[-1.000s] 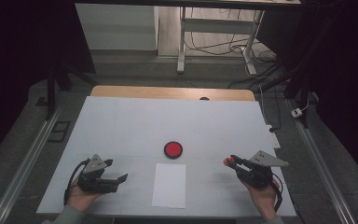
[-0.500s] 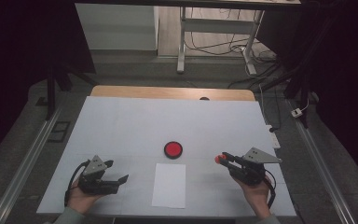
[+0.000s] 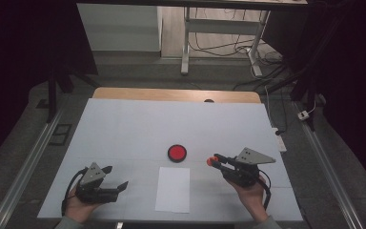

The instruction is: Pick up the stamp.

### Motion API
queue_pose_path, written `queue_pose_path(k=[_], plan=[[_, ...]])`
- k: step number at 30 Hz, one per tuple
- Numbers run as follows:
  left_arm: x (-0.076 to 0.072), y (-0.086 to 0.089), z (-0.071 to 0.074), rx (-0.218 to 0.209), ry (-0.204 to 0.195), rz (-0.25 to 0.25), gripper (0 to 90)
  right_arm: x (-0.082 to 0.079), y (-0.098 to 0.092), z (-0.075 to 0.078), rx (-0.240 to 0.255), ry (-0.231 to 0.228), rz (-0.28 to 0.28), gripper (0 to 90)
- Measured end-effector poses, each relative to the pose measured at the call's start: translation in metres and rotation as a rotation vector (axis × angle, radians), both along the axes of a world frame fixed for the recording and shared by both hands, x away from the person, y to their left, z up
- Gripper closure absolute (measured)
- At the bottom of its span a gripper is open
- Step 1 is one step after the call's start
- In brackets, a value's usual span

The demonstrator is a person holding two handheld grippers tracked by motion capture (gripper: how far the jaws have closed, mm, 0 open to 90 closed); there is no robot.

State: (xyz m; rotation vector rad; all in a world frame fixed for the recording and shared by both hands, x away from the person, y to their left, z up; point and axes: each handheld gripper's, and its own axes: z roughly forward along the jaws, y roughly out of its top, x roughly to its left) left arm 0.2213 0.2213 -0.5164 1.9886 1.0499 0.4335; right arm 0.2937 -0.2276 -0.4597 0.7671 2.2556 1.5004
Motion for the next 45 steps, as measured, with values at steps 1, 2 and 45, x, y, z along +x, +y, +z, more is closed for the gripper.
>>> queue_pose_path(k=[1, 2, 45], plan=[[0.002, 0.000, 0.000, -0.006, 0.001, -0.001, 17.5, -0.001, 0.002, 0.000, -0.002, -0.001, 0.004, 72.4], [0.003, 0.000, 0.000, -0.004, 0.001, -0.004, 17.4, -0.001, 0.004, 0.000, 0.000, 0.000, 0.009, 72.4], [0.016, -0.009, -0.005, 0.010, 0.021, -0.037, 17.4, 0.000, 0.084, -0.009, -0.012, 0.039, 0.176, 72.3]])
